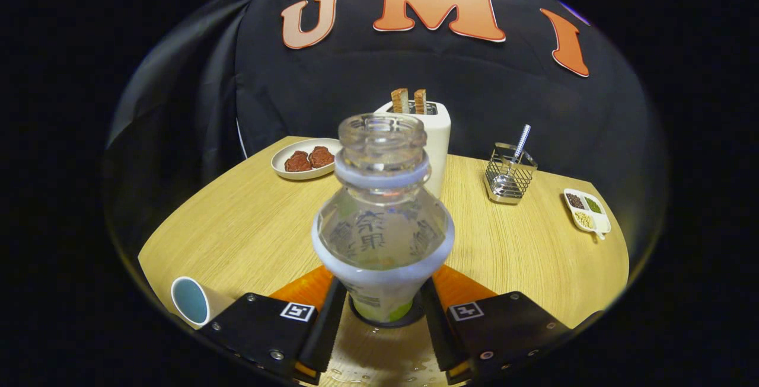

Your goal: Take the bottle from table, then pour the juice into the cup, finally place the bottle on the coaster

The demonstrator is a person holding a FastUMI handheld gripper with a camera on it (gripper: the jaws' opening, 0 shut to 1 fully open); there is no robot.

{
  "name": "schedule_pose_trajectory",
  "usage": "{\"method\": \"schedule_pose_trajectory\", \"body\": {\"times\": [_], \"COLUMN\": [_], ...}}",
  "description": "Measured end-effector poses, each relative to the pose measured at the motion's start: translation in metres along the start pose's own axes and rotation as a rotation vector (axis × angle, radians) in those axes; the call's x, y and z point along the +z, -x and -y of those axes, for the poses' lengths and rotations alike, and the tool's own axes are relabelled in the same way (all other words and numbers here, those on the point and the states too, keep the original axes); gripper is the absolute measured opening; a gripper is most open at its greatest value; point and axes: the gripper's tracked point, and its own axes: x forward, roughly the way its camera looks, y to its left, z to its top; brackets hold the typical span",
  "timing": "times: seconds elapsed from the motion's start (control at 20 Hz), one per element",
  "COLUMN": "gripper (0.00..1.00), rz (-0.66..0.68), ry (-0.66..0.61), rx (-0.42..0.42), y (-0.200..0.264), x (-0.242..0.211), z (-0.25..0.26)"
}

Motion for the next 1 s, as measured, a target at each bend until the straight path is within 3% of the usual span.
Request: {"method": "schedule_pose_trajectory", "body": {"times": [0.05,0.2,0.35,0.75,1.0], "gripper": [0.68,0.88,0.97,0.98,0.98], "rz": [0.004,0.023,0.038,0.161,0.198], "ry": [0.003,-0.015,-0.036,-0.054,-0.122], "rx": [-0.006,-0.015,-0.035,-0.185,-0.277], "y": [0.002,0.011,0.034,0.166,0.232], "x": [0.001,0.010,0.019,0.088,0.101], "z": [0.001,0.003,0.008,0.070,0.108]}}
